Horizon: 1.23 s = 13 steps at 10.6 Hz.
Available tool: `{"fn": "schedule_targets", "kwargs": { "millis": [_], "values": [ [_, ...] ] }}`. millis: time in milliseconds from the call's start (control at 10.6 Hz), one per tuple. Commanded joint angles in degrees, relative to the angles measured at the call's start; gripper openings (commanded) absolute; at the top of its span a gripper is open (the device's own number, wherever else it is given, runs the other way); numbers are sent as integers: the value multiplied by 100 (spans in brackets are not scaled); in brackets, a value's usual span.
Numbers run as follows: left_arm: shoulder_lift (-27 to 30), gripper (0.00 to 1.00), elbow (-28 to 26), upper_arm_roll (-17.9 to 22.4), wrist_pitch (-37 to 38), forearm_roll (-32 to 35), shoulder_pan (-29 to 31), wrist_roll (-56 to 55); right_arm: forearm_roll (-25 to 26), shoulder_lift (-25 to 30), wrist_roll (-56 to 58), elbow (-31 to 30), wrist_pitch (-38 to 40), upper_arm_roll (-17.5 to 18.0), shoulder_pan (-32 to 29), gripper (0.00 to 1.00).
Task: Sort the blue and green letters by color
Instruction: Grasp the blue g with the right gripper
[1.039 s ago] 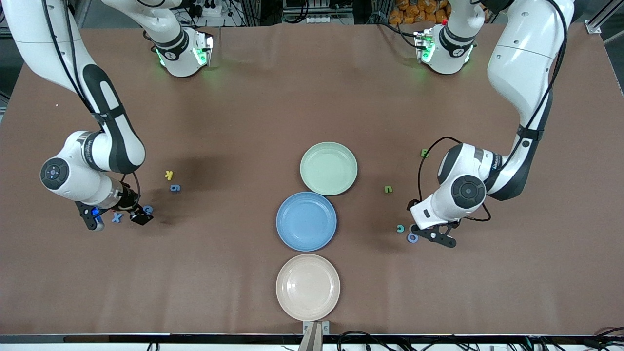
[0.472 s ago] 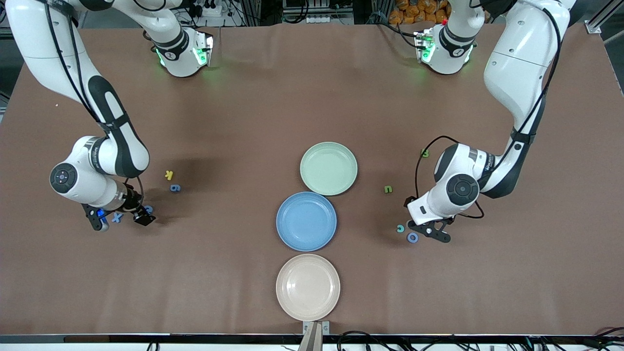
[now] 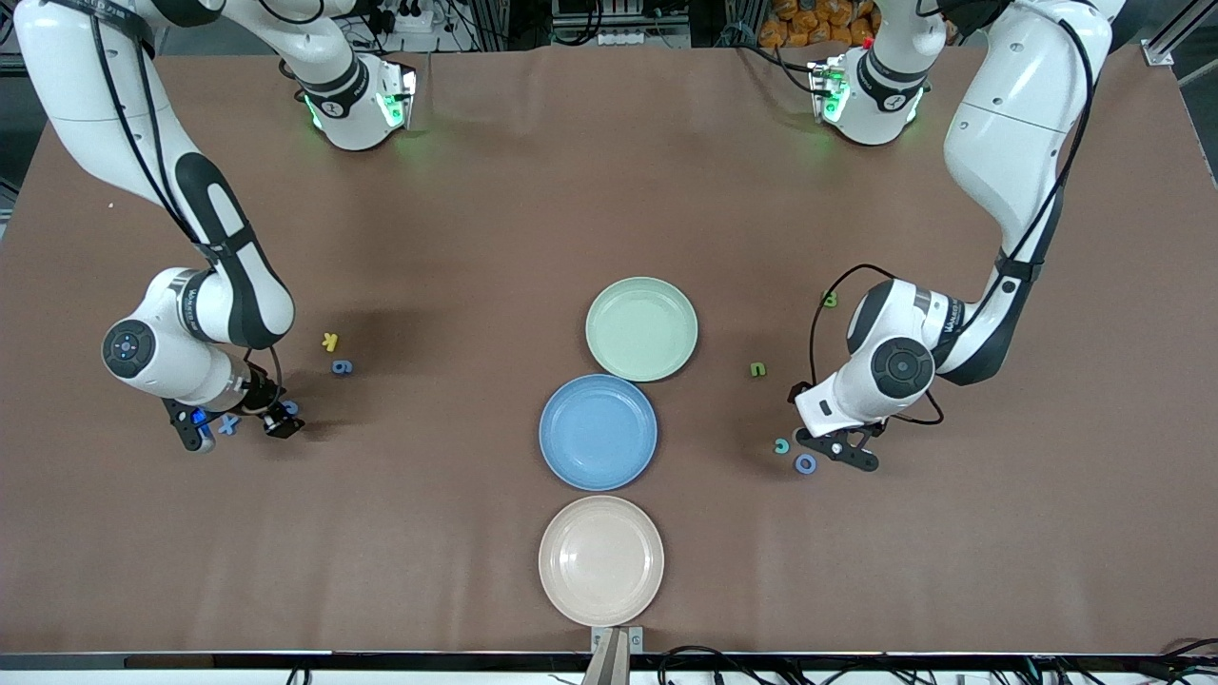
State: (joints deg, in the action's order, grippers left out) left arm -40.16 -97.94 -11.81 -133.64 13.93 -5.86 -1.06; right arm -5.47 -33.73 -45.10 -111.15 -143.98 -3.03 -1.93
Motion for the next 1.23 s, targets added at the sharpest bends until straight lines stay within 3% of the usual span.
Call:
{"fn": "schedule_targets", "kwargs": {
  "millis": [0,283,661,755,850,1133],
  "values": [
    [9,100,-102,-41,-189,58,77,97,-51,-37,-7,-3,-86,39,-35,12],
    [0,100,-102,-41,-207,49,77,80,-25,-20,228,23,-52,39,-26,0],
    [0,100,-111,-41,-207,49,68,45,89,139,1476,356,149,48,0,0],
    [0,100,-111,-41,-207,40,68,45,368,130,1844,549,421,74,35,0],
    [0,100,-111,-41,-207,-12,68,36,632,130,2152,699,545,196,44,0],
    [-9,100,-111,-41,-207,-74,59,36,801,113,2540,1033,730,531,140,0]
  ]
}}
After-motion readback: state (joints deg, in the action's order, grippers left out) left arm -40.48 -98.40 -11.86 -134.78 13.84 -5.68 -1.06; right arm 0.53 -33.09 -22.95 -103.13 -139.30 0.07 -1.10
